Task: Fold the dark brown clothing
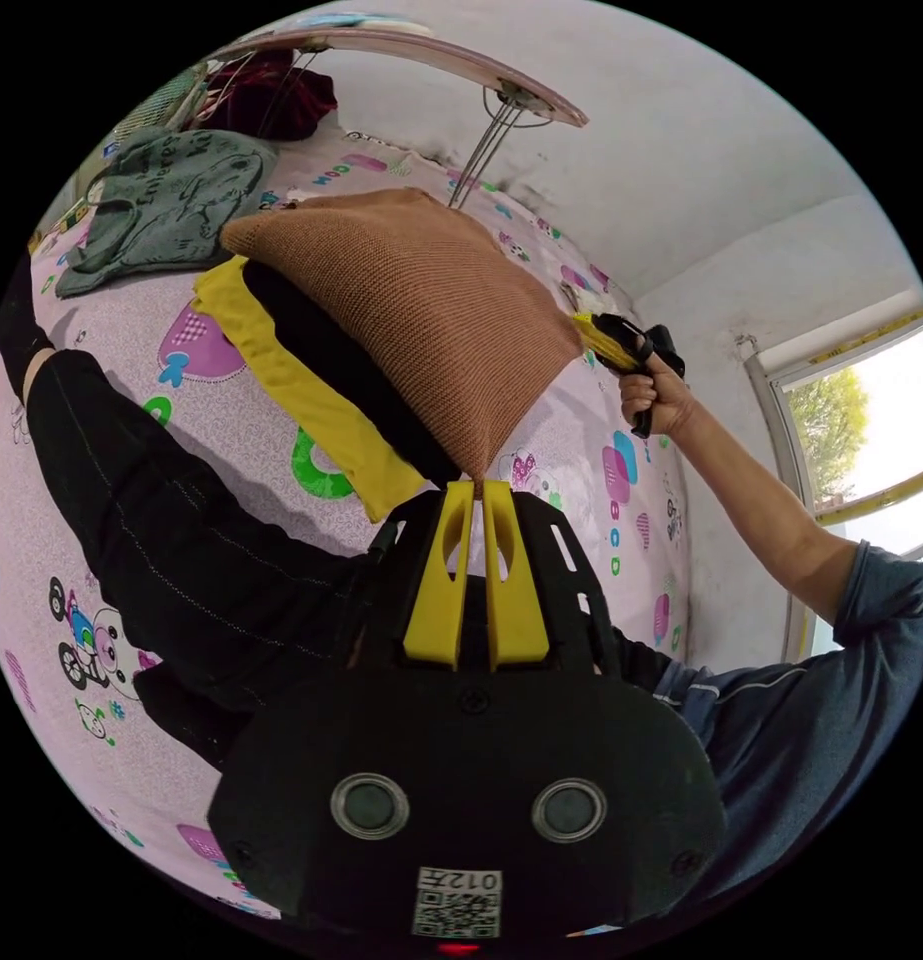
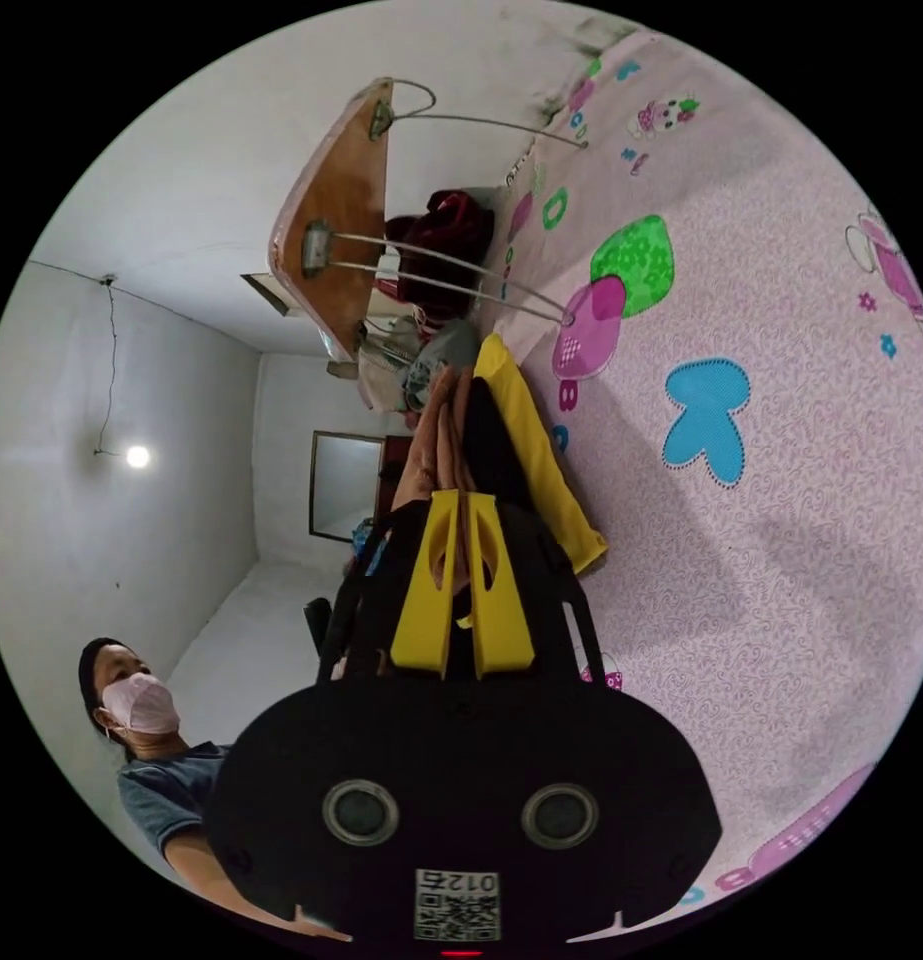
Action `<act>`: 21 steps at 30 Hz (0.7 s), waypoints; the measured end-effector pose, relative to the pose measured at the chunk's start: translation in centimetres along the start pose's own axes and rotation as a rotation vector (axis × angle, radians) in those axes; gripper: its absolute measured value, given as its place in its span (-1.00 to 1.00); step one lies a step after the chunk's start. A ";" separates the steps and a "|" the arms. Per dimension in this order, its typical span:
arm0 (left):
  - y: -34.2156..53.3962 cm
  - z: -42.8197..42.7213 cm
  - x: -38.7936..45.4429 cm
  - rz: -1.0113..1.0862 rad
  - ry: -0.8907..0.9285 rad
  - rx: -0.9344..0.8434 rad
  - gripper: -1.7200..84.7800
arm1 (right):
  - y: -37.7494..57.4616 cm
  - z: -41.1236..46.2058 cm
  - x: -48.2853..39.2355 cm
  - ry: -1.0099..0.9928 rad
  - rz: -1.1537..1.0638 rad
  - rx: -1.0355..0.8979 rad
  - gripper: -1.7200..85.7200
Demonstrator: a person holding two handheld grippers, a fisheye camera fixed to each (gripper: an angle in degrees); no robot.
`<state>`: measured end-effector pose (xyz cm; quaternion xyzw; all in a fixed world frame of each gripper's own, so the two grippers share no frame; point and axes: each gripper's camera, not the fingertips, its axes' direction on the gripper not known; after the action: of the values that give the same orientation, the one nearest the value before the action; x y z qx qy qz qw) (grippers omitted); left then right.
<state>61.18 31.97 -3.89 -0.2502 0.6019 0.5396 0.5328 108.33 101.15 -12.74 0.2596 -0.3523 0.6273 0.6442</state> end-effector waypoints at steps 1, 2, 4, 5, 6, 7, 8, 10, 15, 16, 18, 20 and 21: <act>0.3 -0.4 0.1 -0.003 0.002 -0.001 -0.96 | 0.4 1.2 -0.5 -0.004 -0.016 -0.008 -0.88; 0.8 -1.1 0.4 -0.005 -0.001 -0.005 -0.96 | 0.6 2.1 -0.9 -0.005 -0.025 -0.022 -0.86; 1.7 -2.1 1.0 -0.003 -0.010 -0.012 -0.96 | 1.4 6.1 -2.0 0.025 -0.052 -0.103 -0.79; 2.3 -2.9 1.5 -0.001 -0.014 -0.016 -0.96 | 1.7 7.2 -2.3 0.032 -0.057 -0.126 -0.77; 2.9 -3.8 1.9 0.000 -0.017 -0.017 -0.96 | 2.2 9.5 -2.7 0.046 -0.067 -0.172 -0.78; 3.3 -4.2 2.1 0.001 -0.019 -0.017 -0.96 | 2.9 11.5 -3.0 0.063 -0.084 -0.206 -0.80; 4.0 -5.3 2.5 0.004 -0.023 -0.016 -0.96 | 3.4 12.5 -3.1 0.071 -0.093 -0.221 -0.81; 5.2 -6.9 3.0 0.003 -0.020 -0.014 -0.96 | 5.0 15.4 -2.9 0.074 -0.067 -0.231 -0.84; 10.2 -12.5 4.0 -0.021 -0.039 0.004 -0.95 | 9.7 18.2 -3.4 0.087 -0.022 -0.122 -0.88; 10.8 -13.3 4.1 -0.021 -0.041 0.011 -0.95 | 11.1 18.7 -3.9 0.108 -0.024 -0.082 -0.90; 13.8 -17.0 4.6 -0.019 -0.019 0.093 -0.95 | 13.3 19.5 -5.4 0.127 -0.055 -0.002 -0.93; 16.0 -20.3 4.9 -0.024 0.001 0.178 -0.95 | 15.2 21.2 -8.0 0.148 -0.136 0.058 -0.96; 16.8 -21.4 5.0 -0.024 0.000 0.206 -0.95 | 16.4 23.2 -10.1 0.146 -0.209 0.068 -0.97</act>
<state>36.99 18.64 -5.26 -0.2012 0.6511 0.4684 0.5623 89.48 78.12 -8.11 0.2704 -0.2540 0.5856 0.7207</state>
